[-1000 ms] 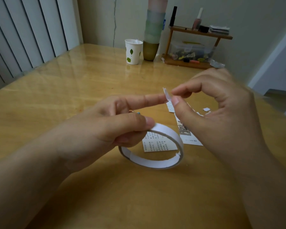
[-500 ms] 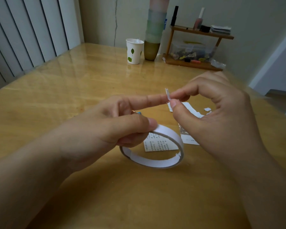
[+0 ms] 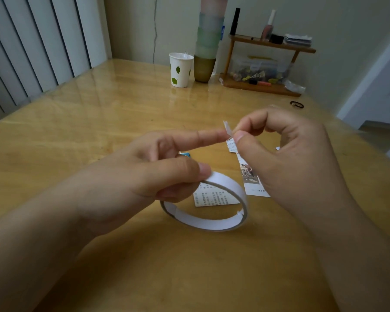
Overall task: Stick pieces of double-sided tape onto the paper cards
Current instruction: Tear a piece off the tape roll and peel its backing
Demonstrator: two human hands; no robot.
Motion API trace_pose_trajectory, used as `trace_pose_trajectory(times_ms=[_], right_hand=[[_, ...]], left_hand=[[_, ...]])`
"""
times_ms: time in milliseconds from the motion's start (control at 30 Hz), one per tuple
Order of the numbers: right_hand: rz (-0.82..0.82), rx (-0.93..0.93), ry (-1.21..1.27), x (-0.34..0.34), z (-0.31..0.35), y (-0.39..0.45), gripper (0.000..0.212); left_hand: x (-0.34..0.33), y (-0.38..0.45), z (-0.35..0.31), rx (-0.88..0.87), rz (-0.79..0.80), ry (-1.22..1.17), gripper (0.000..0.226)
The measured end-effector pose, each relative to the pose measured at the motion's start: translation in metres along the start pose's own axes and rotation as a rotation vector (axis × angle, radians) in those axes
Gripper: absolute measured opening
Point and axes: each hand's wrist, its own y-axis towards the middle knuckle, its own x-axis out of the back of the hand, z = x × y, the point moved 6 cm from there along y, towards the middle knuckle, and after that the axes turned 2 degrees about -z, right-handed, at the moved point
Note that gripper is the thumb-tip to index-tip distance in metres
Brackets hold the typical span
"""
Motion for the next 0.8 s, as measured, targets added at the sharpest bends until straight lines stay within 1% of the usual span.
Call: trace_pose_trajectory(times_ms=[133,233,300,400,500,567,667,800], right_hand=[[0.012,0.003,-0.053,-0.002,-0.001,0.000,0.012],[-0.009,0.084,-0.115,-0.001,0.003,-0.001,0.008],[-0.024,0.159,-0.168,0.001,0.007,-0.002,0.002],[-0.046,0.226,-0.236,0.002,0.011,-0.002,0.010],[-0.071,0.259,-0.259,0.002,0.012,-0.002,0.005],[-0.075,0.259,-0.260,0.002,0.012,-0.002,0.002],[-0.067,0.240,-0.242,0.002,0.011,-0.002,0.003],[-0.033,0.110,-0.117,0.000,0.005,-0.001,0.006]], left_hand=[[0.003,0.000,-0.001,-0.010,-0.028,0.015,0.050],[0.004,0.000,-0.001,-0.018,-0.051,-0.003,0.051],[0.003,0.000,-0.001,-0.018,-0.040,-0.007,0.051],[0.002,0.001,-0.002,-0.020,-0.022,0.009,0.050],[0.002,0.001,-0.002,-0.019,-0.019,0.021,0.049],[0.003,0.000,-0.001,-0.014,-0.019,0.017,0.049],[0.002,0.001,0.000,-0.008,-0.006,0.029,0.051],[0.001,0.001,0.001,0.000,-0.002,0.031,0.051]])
